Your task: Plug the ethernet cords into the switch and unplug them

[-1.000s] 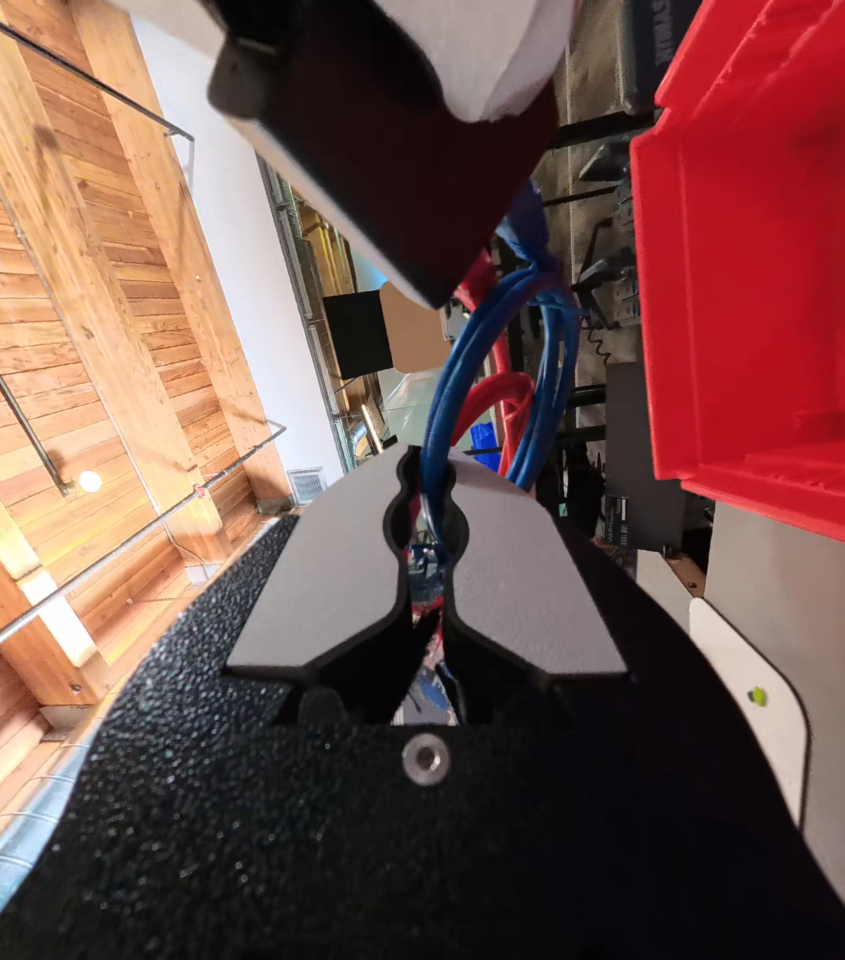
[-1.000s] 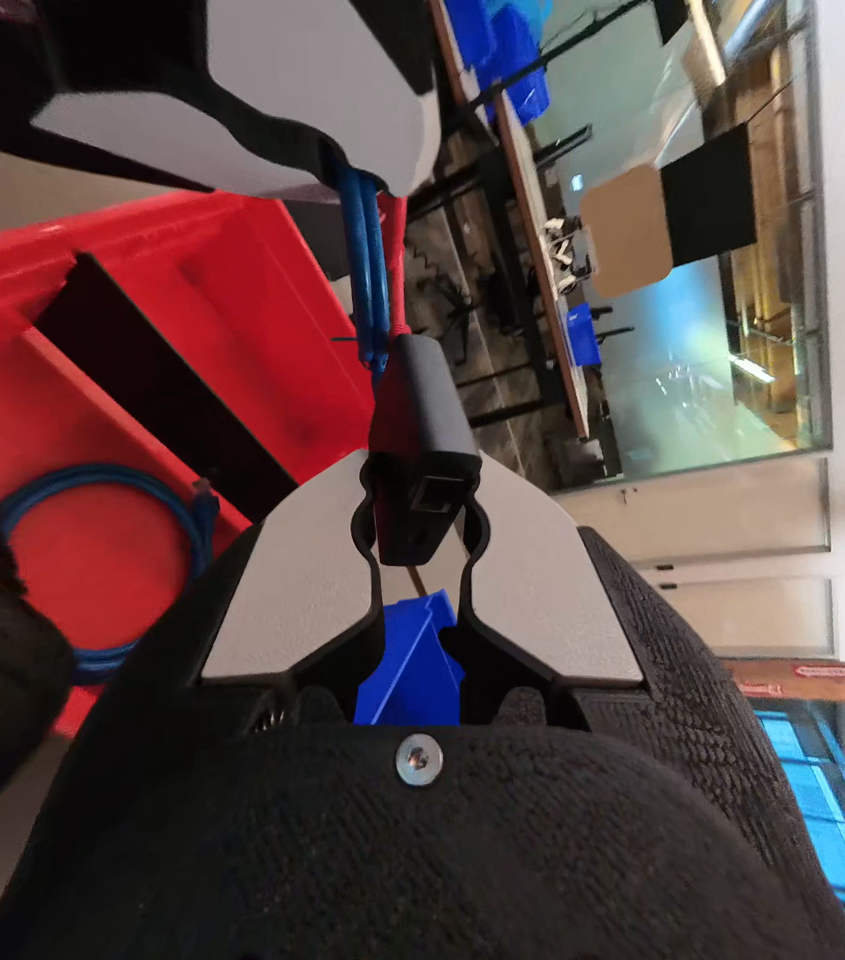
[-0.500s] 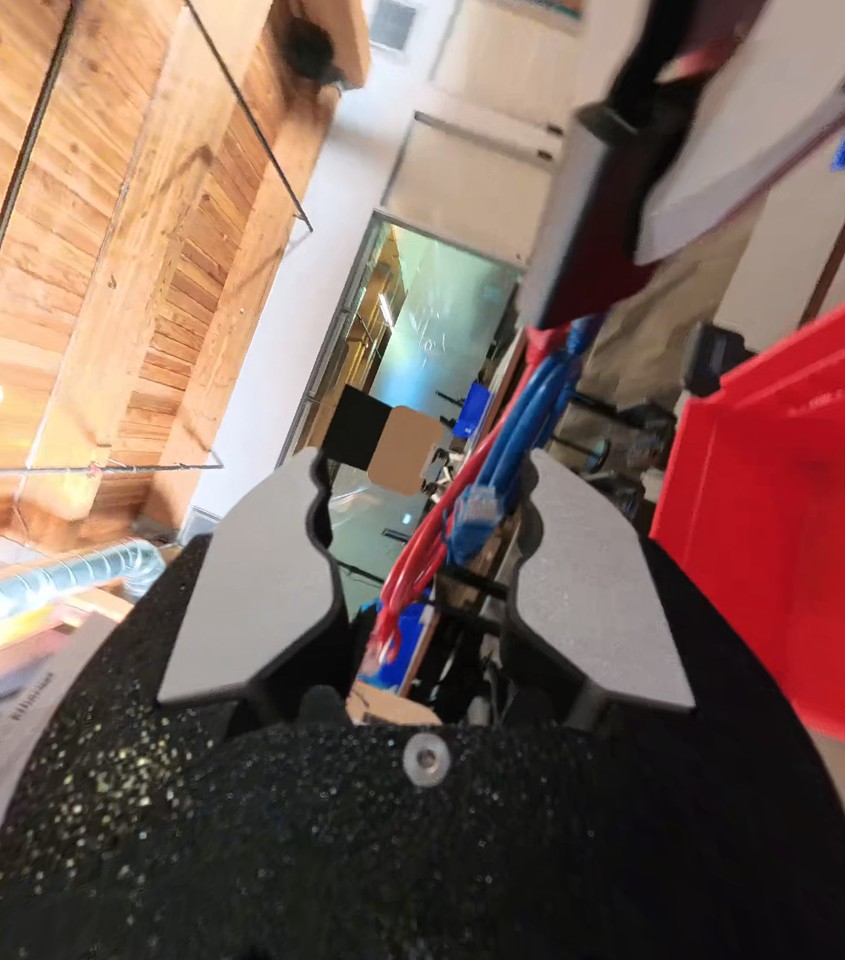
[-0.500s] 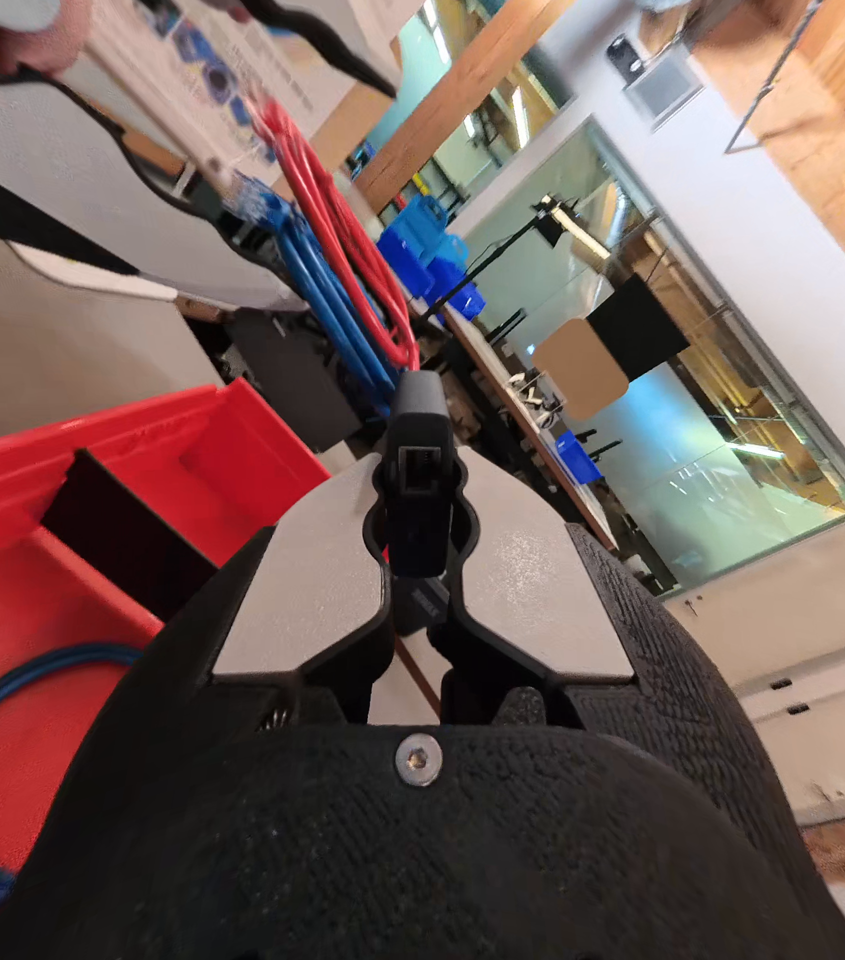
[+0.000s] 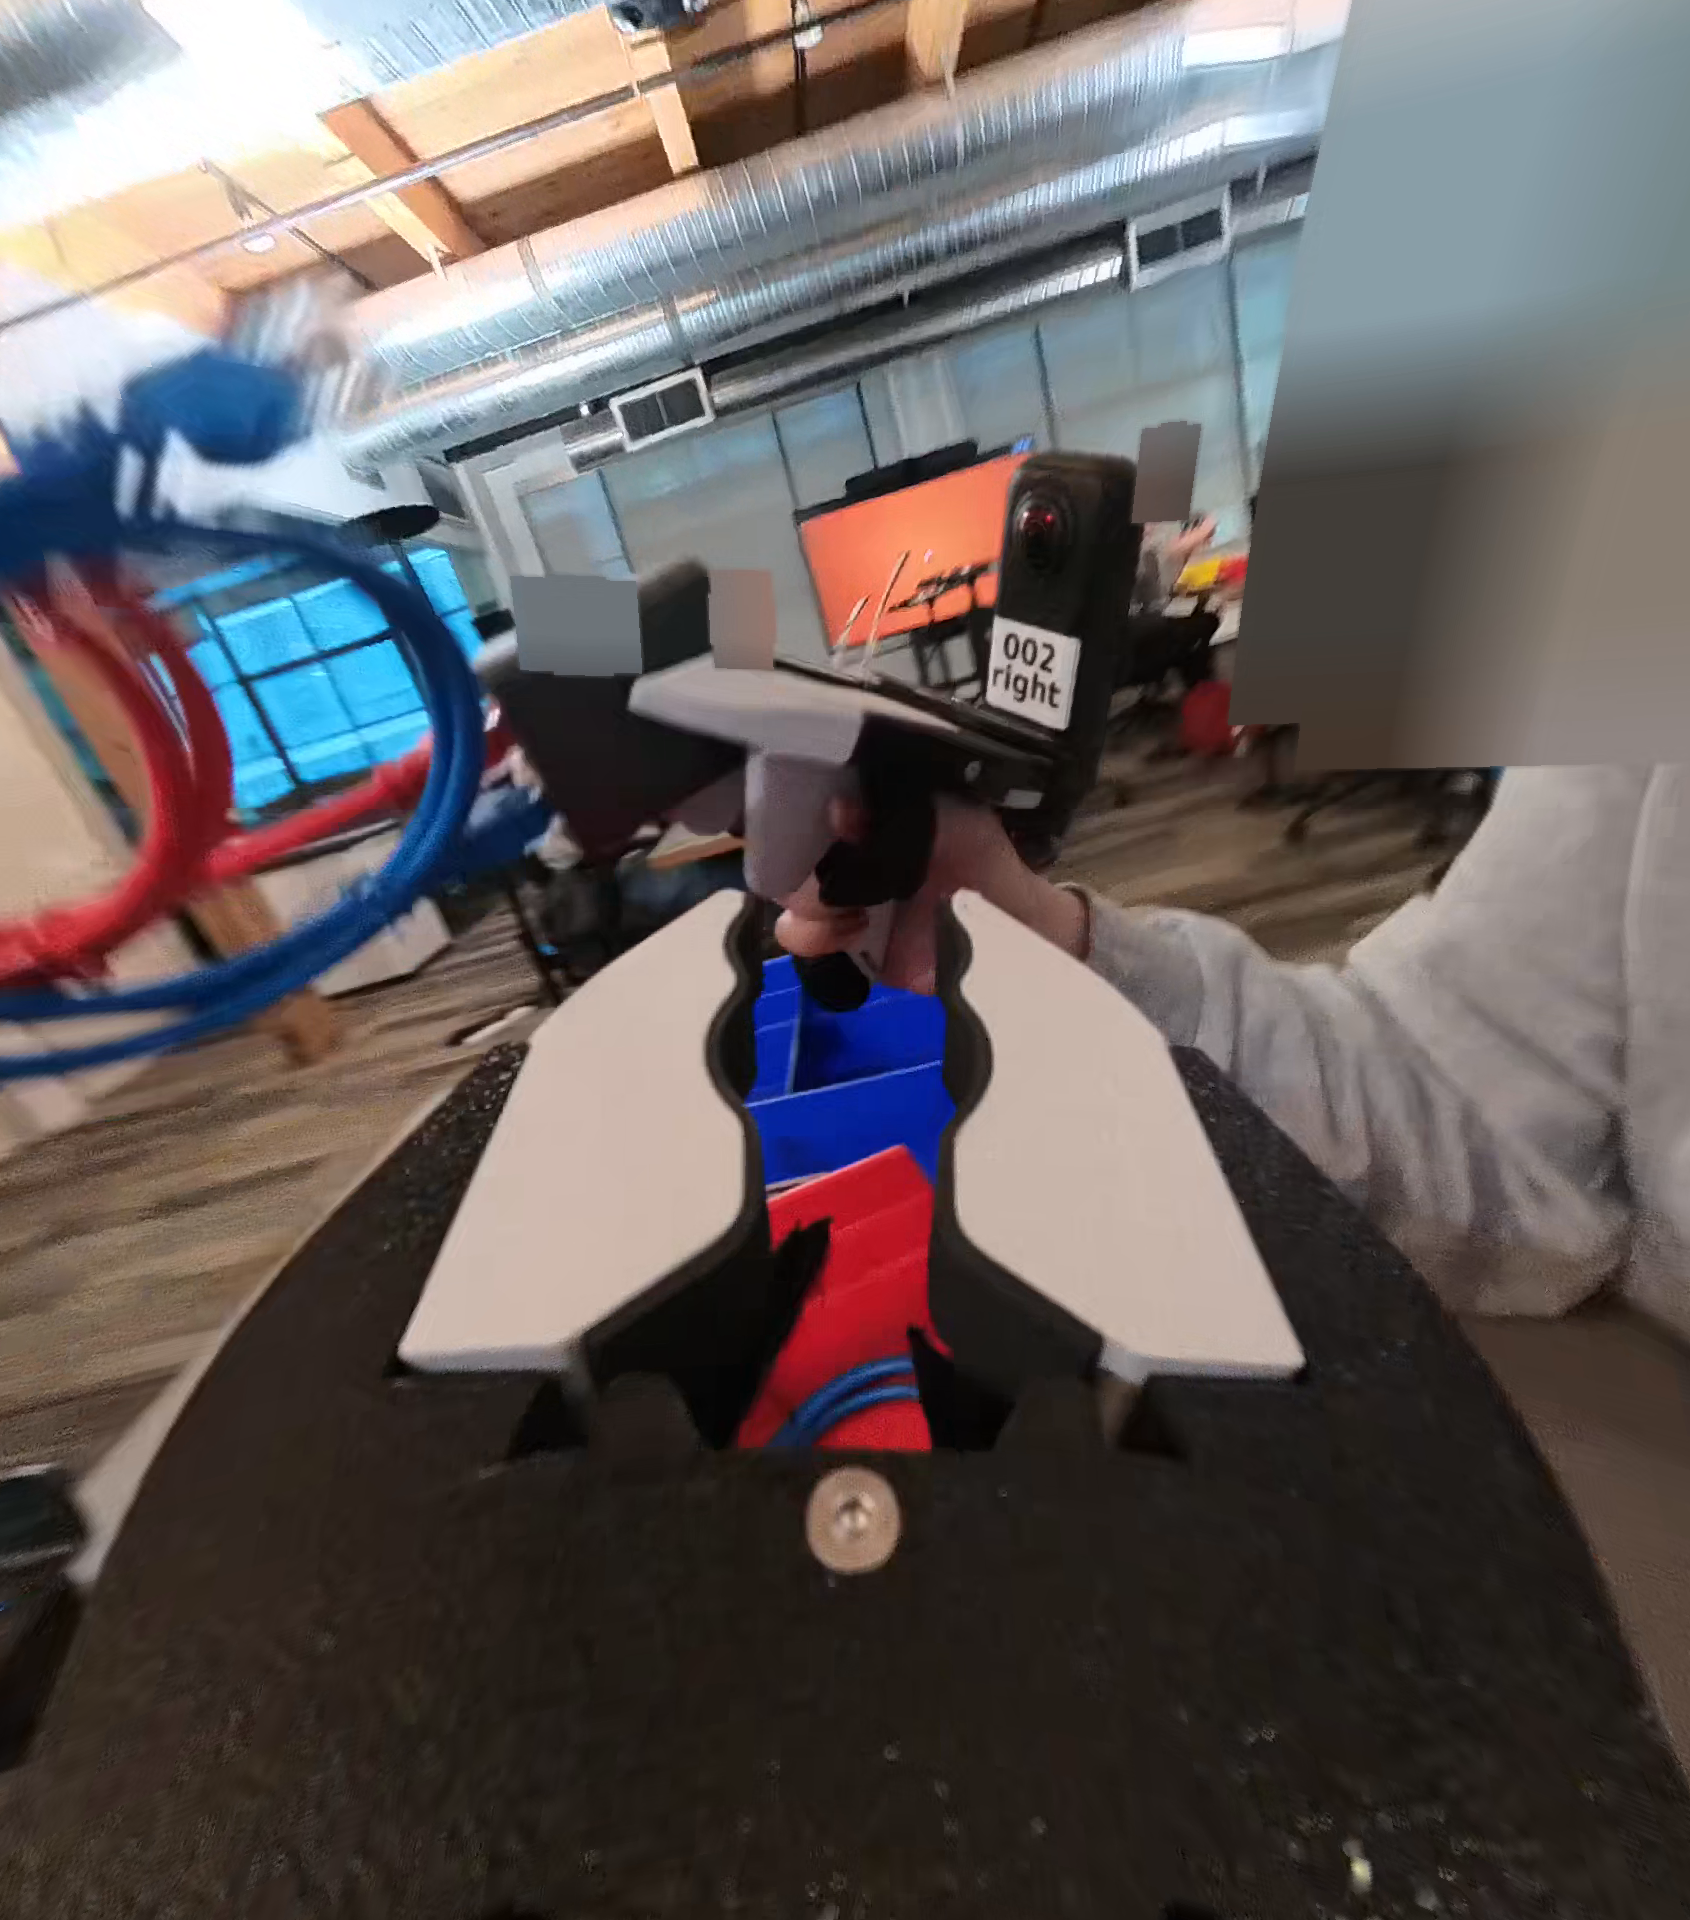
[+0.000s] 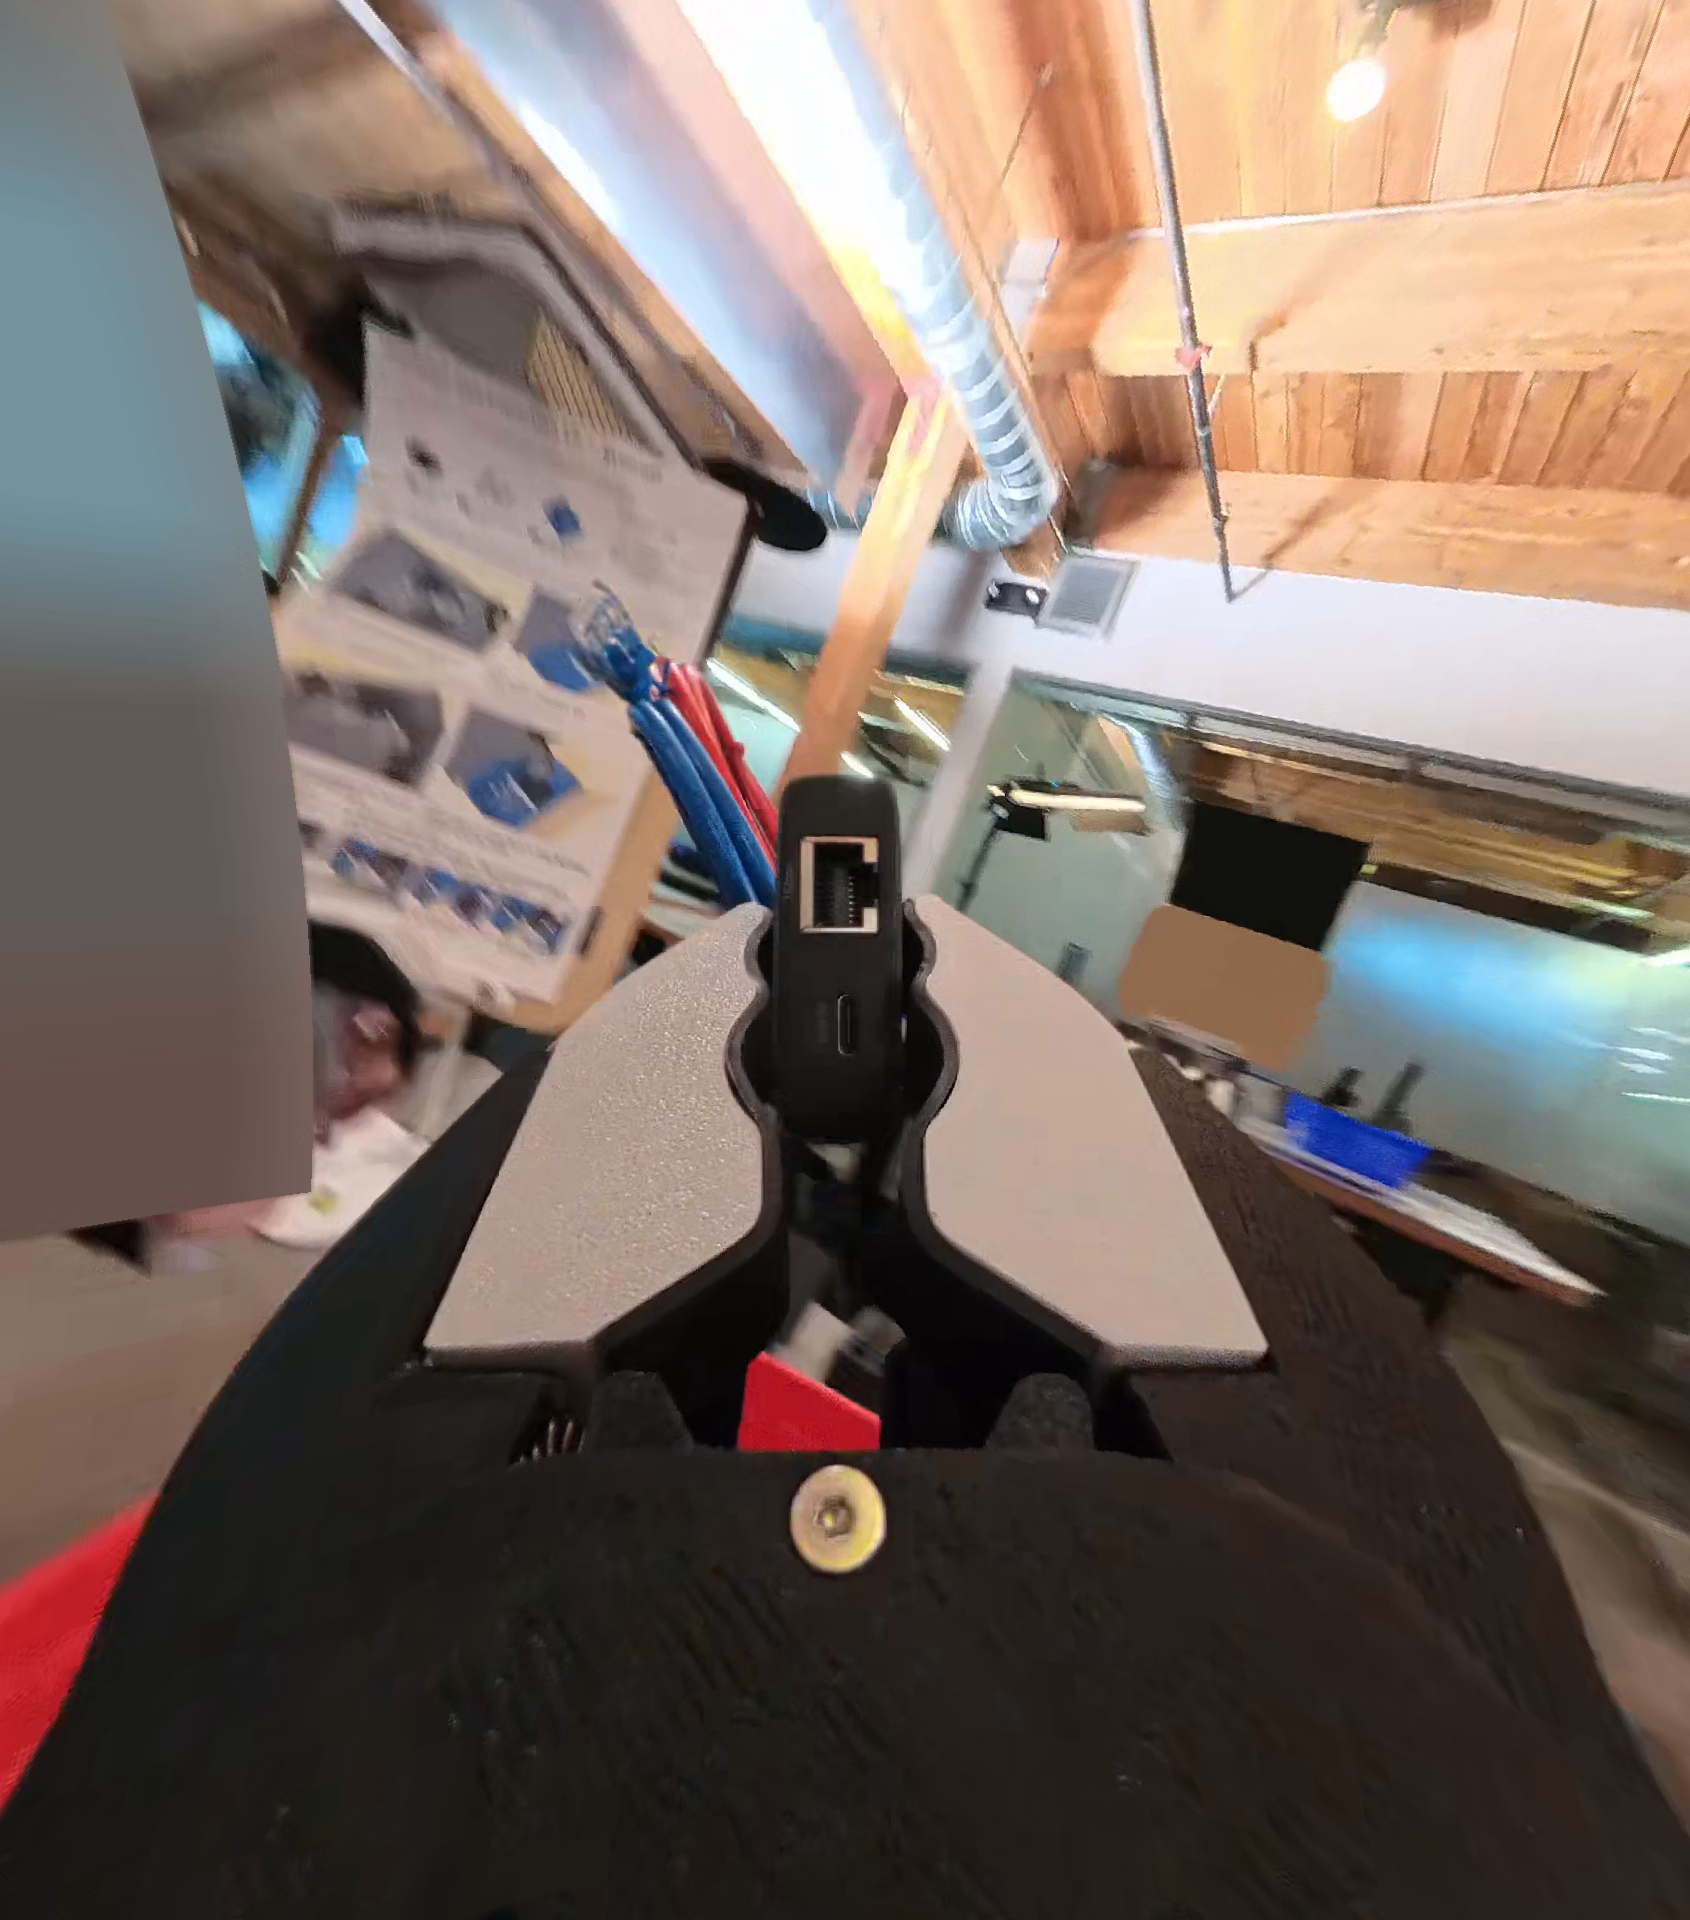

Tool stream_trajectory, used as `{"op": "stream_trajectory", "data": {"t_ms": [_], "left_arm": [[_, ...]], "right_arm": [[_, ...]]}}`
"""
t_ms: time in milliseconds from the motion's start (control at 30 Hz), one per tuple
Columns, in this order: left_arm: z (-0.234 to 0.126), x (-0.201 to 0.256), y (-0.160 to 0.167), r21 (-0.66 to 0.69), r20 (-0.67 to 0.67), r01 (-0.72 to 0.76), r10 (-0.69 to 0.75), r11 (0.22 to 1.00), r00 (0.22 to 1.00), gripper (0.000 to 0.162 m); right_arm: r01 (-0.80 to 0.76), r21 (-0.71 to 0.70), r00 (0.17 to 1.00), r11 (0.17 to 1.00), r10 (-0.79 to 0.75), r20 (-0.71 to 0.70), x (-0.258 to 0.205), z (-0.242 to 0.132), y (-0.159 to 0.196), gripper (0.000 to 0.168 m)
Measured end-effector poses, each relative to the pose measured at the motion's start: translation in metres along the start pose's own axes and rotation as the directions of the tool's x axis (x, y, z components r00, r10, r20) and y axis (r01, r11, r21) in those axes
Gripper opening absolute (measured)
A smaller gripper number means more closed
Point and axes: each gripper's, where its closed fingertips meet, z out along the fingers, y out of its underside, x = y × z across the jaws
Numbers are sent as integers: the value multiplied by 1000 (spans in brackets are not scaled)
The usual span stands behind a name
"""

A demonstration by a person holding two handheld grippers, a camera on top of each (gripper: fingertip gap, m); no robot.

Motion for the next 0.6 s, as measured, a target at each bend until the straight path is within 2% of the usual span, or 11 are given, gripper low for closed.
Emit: {"op": "stream_trajectory", "data": {"t_ms": [100, 167, 200, 267, 333, 433, 600], "left_arm": [[15, -21, 13, 53, 69, 191, -195, 980, 978, 36], [28, -24, 20, 76, 63, 283, -288, 956, 955, 57], [32, -24, 18, 119, 48, 321, -328, 940, 943, 65], [32, -26, 3, 269, 13, 378, -396, 886, 918, 71], [21, -32, -14, 415, -13, 402, -436, 816, 900, 71], [5, -35, -30, 522, -1, 347, -407, 779, 914, 68], [-16, -28, -53, 610, 82, 170, -275, 774, 958, 35]], "right_arm": [[-187, 126, 982, 974, 182, 48, -2, -2, -20, 19], [-305, 175, 950, 936, 286, 123, -10, -1, -29, 19], [-354, 184, 931, 917, 327, 162, -15, 0, -32, 20], [-427, 186, 894, 885, 381, 237, -27, 3, -36, 19], [-480, 172, 857, 860, 418, 301, -39, 6, -37, 19], [-502, 138, 826, 853, 427, 367, -56, 10, -35, 19], [-485, 81, 805, 870, 409, 430, -78, 15, -28, 20]]}}
